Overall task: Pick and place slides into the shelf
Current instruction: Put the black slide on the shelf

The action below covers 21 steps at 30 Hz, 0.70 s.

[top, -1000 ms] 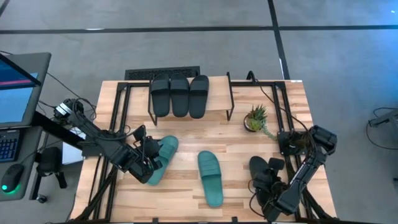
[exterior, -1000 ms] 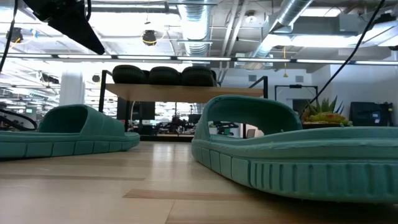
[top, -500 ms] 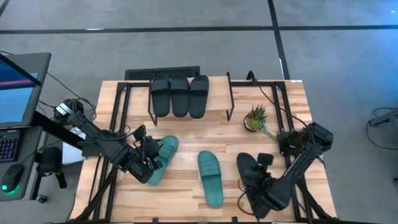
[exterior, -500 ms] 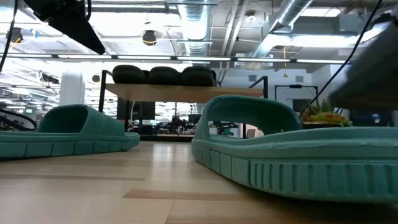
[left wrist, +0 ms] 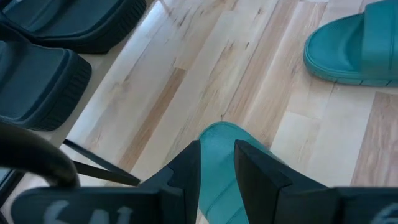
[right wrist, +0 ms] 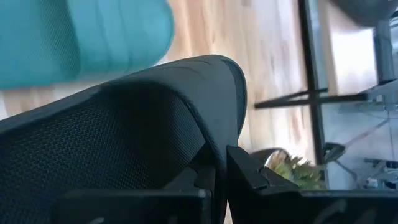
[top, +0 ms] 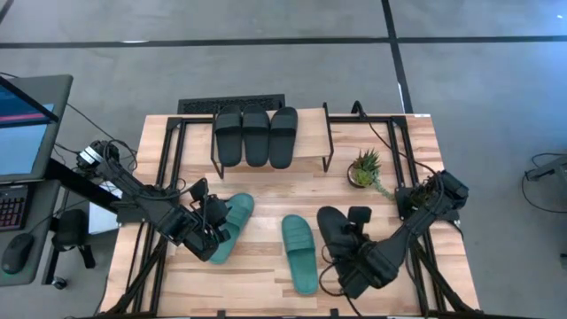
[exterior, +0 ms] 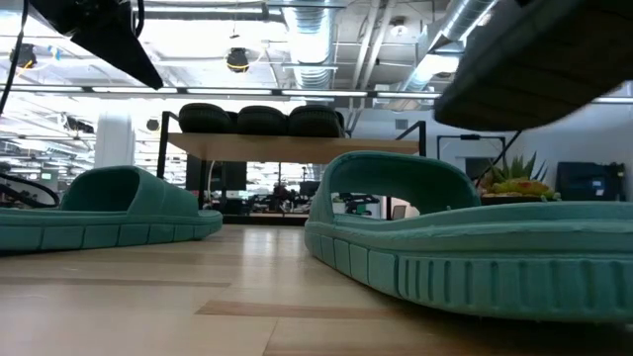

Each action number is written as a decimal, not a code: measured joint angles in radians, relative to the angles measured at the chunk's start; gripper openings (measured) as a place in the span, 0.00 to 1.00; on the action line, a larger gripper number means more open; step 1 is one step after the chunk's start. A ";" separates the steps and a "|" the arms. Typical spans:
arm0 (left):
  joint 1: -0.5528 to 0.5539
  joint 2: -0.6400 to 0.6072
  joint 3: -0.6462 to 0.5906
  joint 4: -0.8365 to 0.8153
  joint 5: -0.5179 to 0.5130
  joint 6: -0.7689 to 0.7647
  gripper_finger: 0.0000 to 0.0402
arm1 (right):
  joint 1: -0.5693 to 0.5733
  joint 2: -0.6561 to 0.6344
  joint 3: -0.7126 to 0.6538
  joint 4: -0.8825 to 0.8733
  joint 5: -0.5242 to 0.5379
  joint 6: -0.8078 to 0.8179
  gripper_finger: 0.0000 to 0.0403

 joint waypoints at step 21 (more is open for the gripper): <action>-0.002 0.000 0.000 -0.060 0.042 -0.006 0.22 | -0.225 0.000 0.152 0.000 0.209 -0.330 0.03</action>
